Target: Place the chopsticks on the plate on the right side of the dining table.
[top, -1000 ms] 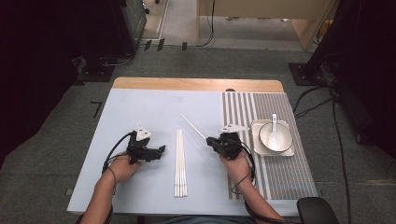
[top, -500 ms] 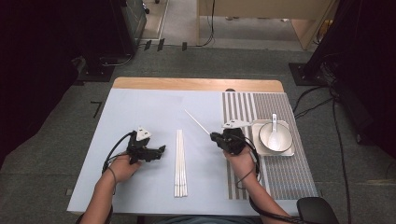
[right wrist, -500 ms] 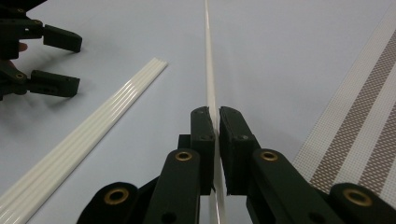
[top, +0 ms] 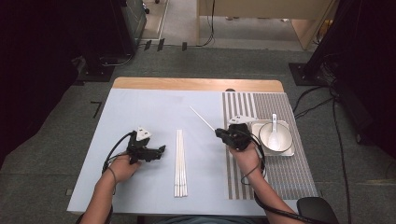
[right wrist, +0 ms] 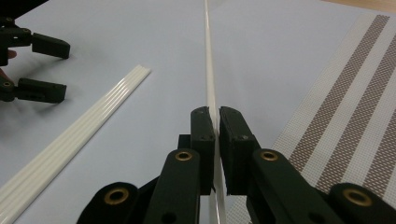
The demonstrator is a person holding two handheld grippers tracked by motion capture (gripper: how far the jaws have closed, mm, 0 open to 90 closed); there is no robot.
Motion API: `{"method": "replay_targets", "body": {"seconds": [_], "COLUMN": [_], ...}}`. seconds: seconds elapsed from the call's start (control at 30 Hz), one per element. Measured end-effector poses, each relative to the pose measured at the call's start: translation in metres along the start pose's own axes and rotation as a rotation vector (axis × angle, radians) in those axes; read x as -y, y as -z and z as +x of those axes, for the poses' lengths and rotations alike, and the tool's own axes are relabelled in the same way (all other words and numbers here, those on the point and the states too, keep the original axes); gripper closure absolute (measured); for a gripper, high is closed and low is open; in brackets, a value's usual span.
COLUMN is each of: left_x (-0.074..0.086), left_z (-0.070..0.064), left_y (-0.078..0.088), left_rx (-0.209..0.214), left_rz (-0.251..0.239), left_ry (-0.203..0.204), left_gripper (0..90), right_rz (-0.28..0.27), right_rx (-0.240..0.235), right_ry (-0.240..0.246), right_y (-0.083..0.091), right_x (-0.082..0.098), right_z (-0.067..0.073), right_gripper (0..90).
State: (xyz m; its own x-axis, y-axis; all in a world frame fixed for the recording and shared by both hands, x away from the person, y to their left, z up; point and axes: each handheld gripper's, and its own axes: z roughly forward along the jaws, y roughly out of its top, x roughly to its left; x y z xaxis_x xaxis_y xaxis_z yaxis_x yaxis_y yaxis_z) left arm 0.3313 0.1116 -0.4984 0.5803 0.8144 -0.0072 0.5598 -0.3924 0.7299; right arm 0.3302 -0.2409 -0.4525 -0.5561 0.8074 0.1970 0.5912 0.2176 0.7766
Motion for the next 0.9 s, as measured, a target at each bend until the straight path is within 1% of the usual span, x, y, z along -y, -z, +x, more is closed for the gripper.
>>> {"method": "replay_targets", "body": {"seconds": [0.23,0.33,0.47,0.57,0.63,0.77,0.8,0.9], "left_x": [0.000,0.000,0.000,0.000,0.000,0.000,0.000,0.000], "left_z": [0.000,0.000,0.000,0.000,0.000,0.000,0.000,0.000], "left_y": [0.000,0.000,0.000,0.000,0.000,0.000,0.000,0.000], "left_rx": [0.000,0.000,0.000,0.000,0.000,0.000,-0.001,-0.001], "left_rz": [0.000,0.000,0.000,0.000,0.000,0.000,0.000,0.000], "left_ry": [0.000,0.000,0.000,0.000,0.000,0.000,-0.001,0.000], "left_gripper": [13.5,13.5,13.5,13.5,13.5,13.5,13.5,13.5], "right_rz": [0.004,-0.001,-0.003,-0.004,0.004,0.009,0.009,0.005], "right_rx": [0.010,0.009,0.015,0.009,0.008,0.016,0.016,0.016], "right_ry": [0.012,0.000,0.001,-0.011,-0.024,-0.016,-0.023,-0.030], "right_y": [0.004,0.007,0.011,0.012,0.015,0.018,0.021,0.024], "right_x": [-0.004,-0.007,-0.011,-0.012,-0.013,-0.014,-0.015,-0.017], "right_z": [-0.006,-0.011,-0.017,-0.020,-0.023,-0.026,-0.030,-0.035], "right_gripper": [85.2,85.2,85.2,85.1,85.1,85.1,85.1,85.1]}}
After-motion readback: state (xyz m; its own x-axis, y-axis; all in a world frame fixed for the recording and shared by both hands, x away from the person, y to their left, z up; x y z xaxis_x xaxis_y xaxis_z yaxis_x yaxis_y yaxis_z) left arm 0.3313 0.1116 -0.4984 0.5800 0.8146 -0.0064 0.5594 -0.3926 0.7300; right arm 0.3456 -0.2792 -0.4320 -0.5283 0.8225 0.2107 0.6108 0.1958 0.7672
